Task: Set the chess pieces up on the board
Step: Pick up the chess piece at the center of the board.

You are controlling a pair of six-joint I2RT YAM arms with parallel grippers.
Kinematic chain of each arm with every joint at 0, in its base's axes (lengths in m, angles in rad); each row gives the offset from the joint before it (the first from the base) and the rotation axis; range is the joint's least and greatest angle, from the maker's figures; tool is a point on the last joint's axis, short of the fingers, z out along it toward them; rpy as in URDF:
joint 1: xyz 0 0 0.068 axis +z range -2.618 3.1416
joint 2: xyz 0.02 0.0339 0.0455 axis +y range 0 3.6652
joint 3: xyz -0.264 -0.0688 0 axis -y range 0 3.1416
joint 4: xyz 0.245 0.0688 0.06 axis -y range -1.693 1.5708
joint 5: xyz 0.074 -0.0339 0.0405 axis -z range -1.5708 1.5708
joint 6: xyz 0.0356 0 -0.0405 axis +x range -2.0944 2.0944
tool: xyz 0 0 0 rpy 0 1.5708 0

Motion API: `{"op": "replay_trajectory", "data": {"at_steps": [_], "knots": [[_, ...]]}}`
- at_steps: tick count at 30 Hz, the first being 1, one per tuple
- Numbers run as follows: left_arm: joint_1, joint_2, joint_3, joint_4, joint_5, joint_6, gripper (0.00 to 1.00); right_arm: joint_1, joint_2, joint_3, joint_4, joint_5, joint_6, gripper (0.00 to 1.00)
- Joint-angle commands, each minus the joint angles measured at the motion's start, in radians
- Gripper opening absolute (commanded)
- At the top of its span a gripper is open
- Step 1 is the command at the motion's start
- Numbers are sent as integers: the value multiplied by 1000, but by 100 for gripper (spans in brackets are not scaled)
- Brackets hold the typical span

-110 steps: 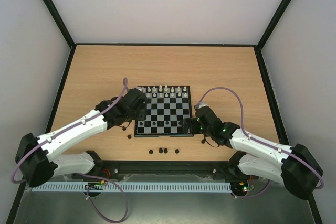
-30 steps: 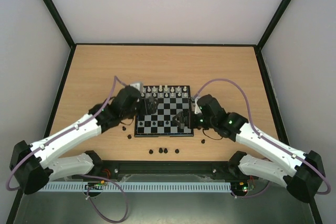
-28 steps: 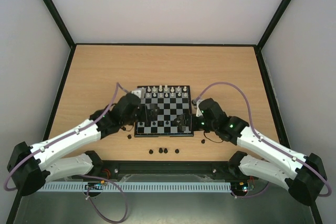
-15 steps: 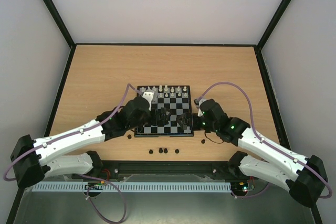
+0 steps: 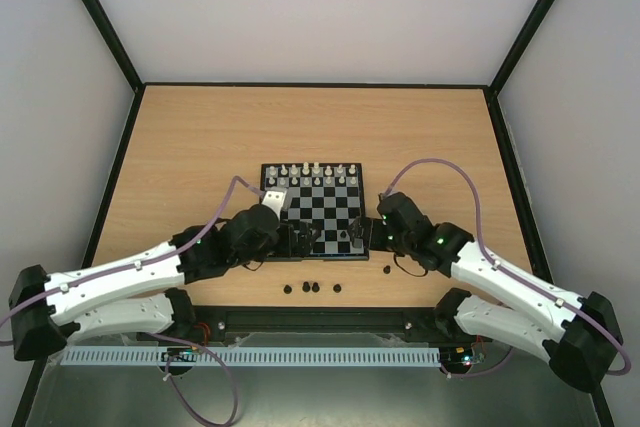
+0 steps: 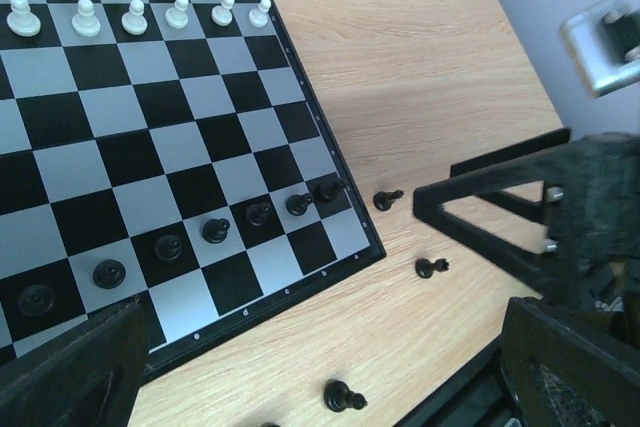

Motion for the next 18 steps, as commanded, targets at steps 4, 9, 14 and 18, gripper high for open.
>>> {"op": "replay_trajectory", "data": {"at_steps": [4, 9, 14, 18], "knots": [[-51, -143, -49, -85, -91, -99, 99, -3, -31, -119, -48, 13, 72, 93], [-77, -235, -88, -90, -118, -109, 99, -4, -3, -110, -86, 64, 68, 74], [-77, -260, -83, -117, -134, -95, 99, -5, 76, -90, -77, 98, 73, 61], [-77, -268, -68, -160, -165, -75, 99, -4, 174, -57, -99, 107, 56, 42]]}}
